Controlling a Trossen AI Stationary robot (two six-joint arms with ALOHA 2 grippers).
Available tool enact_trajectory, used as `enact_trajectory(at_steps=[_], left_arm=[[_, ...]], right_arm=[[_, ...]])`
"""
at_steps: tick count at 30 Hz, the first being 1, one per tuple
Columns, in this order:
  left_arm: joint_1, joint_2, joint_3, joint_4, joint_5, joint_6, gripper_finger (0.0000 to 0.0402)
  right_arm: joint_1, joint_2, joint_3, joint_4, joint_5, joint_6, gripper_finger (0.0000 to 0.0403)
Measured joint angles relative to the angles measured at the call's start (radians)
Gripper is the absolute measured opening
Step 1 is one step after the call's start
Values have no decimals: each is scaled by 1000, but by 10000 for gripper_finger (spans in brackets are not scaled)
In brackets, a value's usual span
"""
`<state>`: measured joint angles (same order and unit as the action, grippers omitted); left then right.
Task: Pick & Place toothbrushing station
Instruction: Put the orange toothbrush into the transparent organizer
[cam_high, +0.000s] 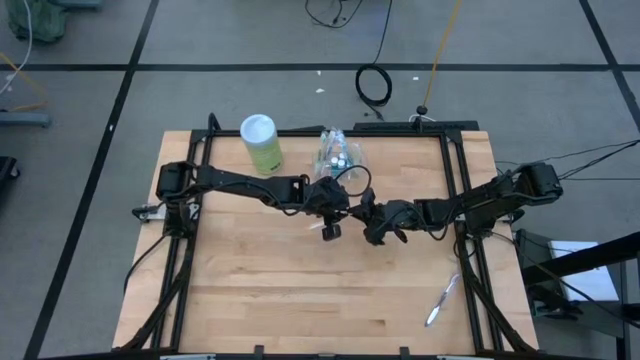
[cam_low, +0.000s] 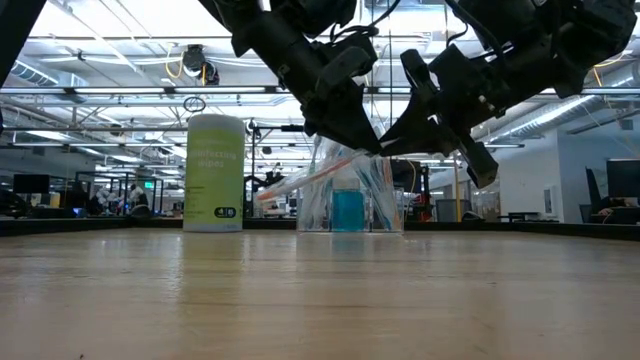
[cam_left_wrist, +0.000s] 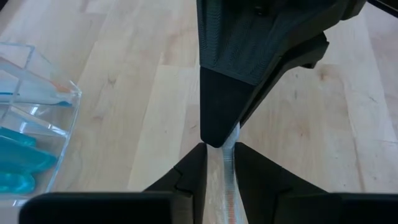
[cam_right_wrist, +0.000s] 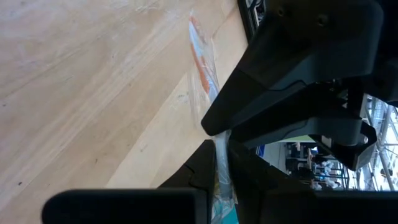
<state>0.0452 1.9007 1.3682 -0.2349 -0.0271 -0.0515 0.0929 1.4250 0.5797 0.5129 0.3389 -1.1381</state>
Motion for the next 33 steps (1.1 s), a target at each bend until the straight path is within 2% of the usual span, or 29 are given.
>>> enact_trajectory(at_steps=[8, 15, 21, 26, 30, 33], left_arm=[[2, 0, 1, -7, -8, 19, 81], [1, 0, 1, -19, -11, 47, 11], [1, 0, 1, -19, -22, 49, 31], [2, 0, 1, -20, -32, 71, 8], [7, 0, 1, -20, -83, 76, 18], [17, 0, 1, -18, -113, 85, 11]], right_arm=[[0, 0, 0, -1, 3, -3, 25], [0, 0, 0, 0, 5, 0, 33], [0, 0, 0, 0, 2, 85, 41], [1, 0, 0, 0, 45, 130, 47], [2, 0, 1, -4, 107, 153, 50], [0, 0, 1, -4, 110, 184, 50]])
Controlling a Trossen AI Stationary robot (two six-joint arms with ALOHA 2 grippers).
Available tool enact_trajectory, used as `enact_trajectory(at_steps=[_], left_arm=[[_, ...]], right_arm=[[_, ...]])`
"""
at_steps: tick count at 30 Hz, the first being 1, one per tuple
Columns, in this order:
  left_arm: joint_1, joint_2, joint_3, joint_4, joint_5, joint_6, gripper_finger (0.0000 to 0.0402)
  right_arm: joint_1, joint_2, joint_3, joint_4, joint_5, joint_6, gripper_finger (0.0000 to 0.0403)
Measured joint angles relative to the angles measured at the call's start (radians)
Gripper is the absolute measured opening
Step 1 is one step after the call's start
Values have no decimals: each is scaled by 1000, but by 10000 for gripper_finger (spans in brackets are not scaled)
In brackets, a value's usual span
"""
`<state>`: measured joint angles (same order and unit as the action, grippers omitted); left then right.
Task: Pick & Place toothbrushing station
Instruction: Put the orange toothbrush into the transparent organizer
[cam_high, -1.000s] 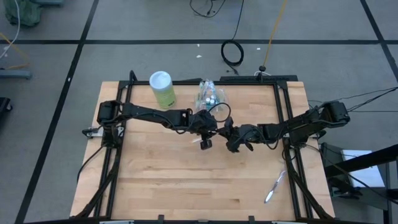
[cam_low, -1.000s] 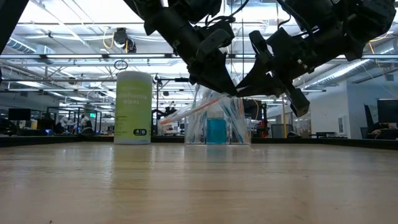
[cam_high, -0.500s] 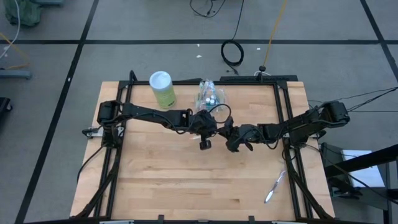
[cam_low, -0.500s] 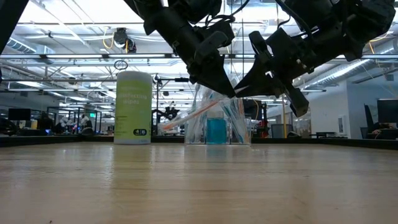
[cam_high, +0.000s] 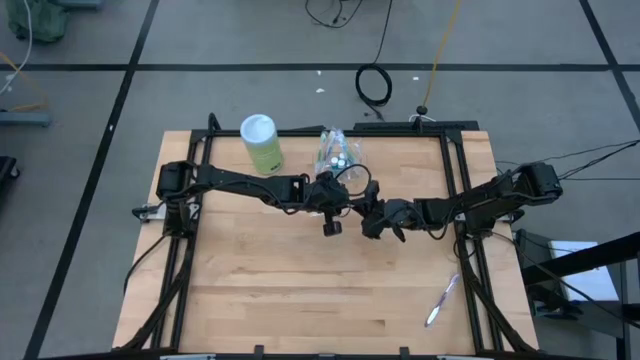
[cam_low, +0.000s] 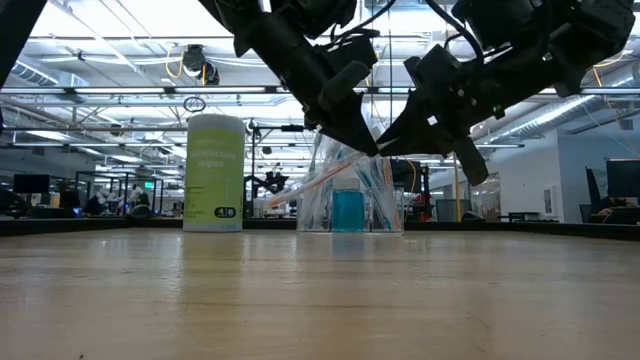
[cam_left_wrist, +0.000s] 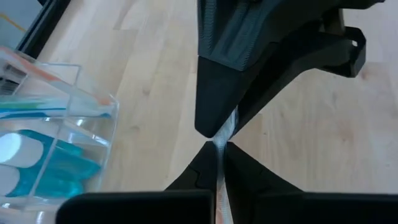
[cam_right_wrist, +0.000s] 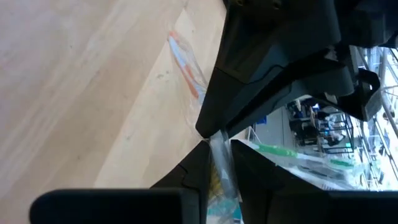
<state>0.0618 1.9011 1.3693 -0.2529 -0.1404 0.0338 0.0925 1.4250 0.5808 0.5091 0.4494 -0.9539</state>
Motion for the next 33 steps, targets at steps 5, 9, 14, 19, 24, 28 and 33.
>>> enact_trajectory(at_steps=[5, 9, 14, 19, 24, 28, 33], left_arm=[[22, -1, 0, -1, 5, 25, 13], [54, -40, -5, -15, -74, 45, 10], [102, -125, 1, -44, -104, 61, 13], [147, -177, -3, -78, -202, 58, 7], [193, -203, 0, 116, -189, 11, 15], [225, -183, -14, 317, -182, -21, 8], [236, -150, -161, 657, -175, -10, 12]], right_arm=[[-1, 0, 0, -1, 11, 4, 53], [3, -1, 0, -9, -6, 11, 55], [0, -1, 0, -14, 0, -5, 55], [-1, -1, 0, -14, -5, -1, 54], [-1, -1, 0, -11, -6, -1, 55], [-1, -1, 0, -13, -5, -1, 54], [-1, -1, -1, -15, -6, -1, 55]])
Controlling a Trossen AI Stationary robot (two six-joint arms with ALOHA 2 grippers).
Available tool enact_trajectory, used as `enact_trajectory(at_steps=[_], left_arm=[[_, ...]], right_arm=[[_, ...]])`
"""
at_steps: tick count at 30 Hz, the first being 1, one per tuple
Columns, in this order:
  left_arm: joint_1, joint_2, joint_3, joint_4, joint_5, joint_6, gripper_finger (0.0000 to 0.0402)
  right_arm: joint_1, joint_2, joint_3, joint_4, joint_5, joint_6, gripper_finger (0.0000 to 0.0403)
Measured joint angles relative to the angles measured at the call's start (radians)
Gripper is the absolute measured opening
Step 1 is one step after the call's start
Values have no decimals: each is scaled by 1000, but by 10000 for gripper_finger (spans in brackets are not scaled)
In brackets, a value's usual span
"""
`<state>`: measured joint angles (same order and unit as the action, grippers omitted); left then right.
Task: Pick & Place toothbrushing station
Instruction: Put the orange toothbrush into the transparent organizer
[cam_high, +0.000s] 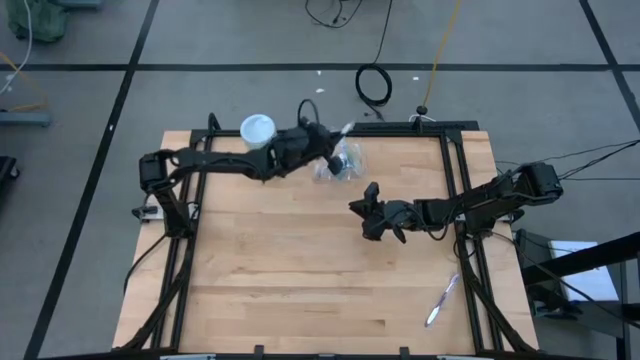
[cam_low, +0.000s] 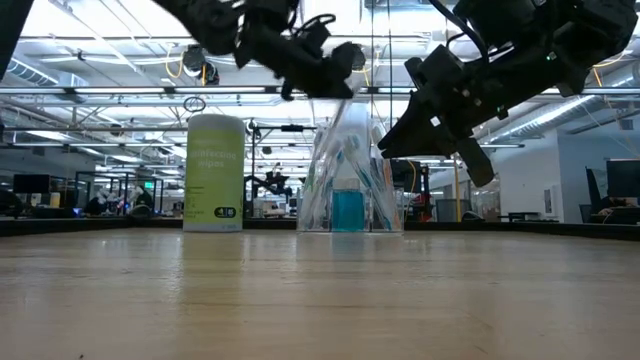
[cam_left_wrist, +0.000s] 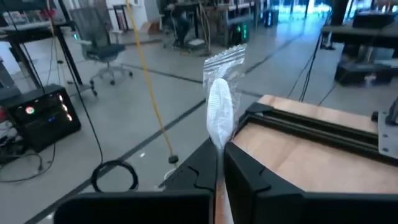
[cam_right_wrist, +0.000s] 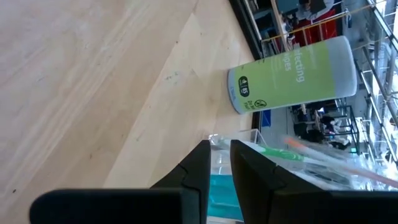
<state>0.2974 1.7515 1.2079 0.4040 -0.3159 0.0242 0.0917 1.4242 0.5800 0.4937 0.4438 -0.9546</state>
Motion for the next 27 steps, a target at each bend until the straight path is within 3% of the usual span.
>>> enact_trajectory(at_steps=[6, 12, 20, 27], left_arm=[[3, 4, -214, 389, -84, 1, 5], [1, 5, -360, 638, -85, 92, 16], [2, 21, -382, 683, -51, 138, 16], [17, 110, -382, 777, -50, 107, 6]], right_arm=[[-2, 0, 0, 1, 0, -1, 55], [-19, 0, 0, 3, -2, -3, 55], [-26, 0, 0, 2, -3, 52, 55], [-26, 0, 0, 2, -3, 52, 55]])
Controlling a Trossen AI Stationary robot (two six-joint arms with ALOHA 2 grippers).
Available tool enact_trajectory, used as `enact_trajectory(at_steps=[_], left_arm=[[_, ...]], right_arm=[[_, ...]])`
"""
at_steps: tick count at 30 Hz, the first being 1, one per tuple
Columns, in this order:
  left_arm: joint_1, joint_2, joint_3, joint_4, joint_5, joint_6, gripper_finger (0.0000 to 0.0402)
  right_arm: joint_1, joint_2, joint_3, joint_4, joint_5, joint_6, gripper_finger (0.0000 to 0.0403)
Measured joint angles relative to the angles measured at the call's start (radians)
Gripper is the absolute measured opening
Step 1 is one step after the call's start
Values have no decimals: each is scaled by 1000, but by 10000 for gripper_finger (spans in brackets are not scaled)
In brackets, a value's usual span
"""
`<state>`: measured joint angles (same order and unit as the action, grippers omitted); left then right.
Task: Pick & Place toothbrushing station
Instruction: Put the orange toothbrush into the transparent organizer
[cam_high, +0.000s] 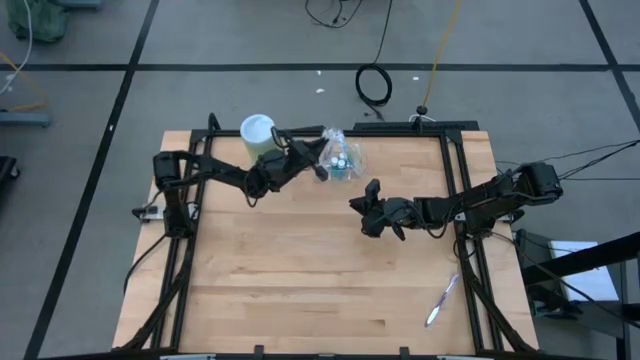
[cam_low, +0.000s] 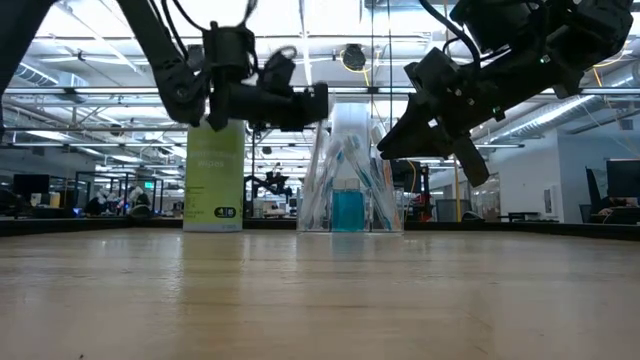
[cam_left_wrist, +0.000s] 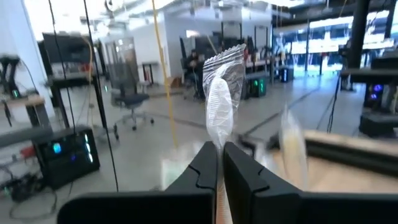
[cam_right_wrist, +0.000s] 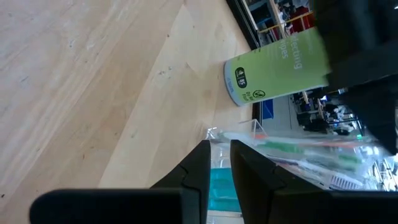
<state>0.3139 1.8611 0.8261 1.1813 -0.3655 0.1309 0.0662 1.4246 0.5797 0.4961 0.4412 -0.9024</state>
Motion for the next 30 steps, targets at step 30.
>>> enact_trajectory(at_steps=[30], left_arm=[[-108, 20, 0, -207, -253, 107, 51]], right_arm=[[0, 0, 0, 0, 0, 0, 55]])
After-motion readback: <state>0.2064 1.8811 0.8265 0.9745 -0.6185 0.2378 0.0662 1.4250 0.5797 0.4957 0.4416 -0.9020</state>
